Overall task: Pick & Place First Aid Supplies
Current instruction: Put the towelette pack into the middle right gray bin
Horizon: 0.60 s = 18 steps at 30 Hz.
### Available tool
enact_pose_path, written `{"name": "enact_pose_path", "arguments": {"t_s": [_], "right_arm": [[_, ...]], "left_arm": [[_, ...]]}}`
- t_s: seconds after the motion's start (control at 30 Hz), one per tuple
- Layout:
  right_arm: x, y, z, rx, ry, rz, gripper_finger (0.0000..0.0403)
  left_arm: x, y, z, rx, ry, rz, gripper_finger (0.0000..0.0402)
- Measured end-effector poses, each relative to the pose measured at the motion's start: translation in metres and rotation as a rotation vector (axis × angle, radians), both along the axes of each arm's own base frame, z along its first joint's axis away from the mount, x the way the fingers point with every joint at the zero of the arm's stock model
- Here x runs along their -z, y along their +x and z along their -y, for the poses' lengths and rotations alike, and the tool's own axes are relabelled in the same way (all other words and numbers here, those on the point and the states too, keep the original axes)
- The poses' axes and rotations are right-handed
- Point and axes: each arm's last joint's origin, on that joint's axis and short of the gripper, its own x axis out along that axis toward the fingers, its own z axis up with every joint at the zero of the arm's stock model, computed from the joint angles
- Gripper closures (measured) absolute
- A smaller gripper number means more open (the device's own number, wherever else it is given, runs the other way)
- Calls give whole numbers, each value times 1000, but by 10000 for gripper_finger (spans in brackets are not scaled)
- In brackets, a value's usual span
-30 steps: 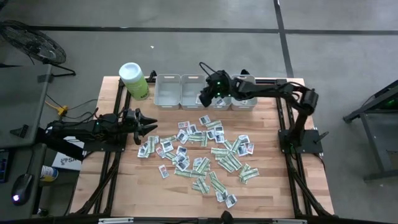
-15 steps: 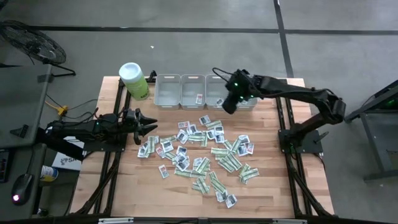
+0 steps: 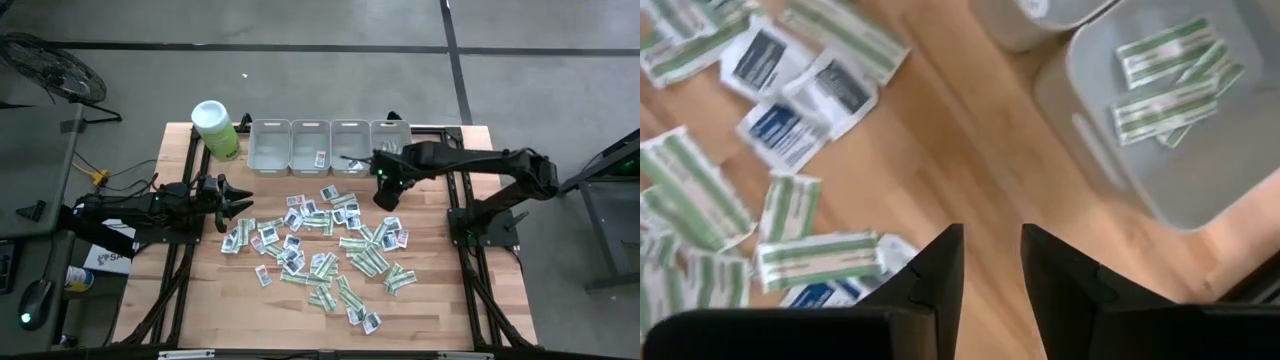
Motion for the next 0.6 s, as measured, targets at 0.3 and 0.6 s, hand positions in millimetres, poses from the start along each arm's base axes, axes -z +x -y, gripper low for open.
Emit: {"name": "enact_pose_path", "arguments": {"t_s": [0.3,0.6], "right_arm": [[29,-10,-23,-4,42,-107,306],[97,-32,-28,34,91,-165,306]], "left_arm": [[0,0,0,0,0,0,252],[0,0,0,0,0,0,252]]}}
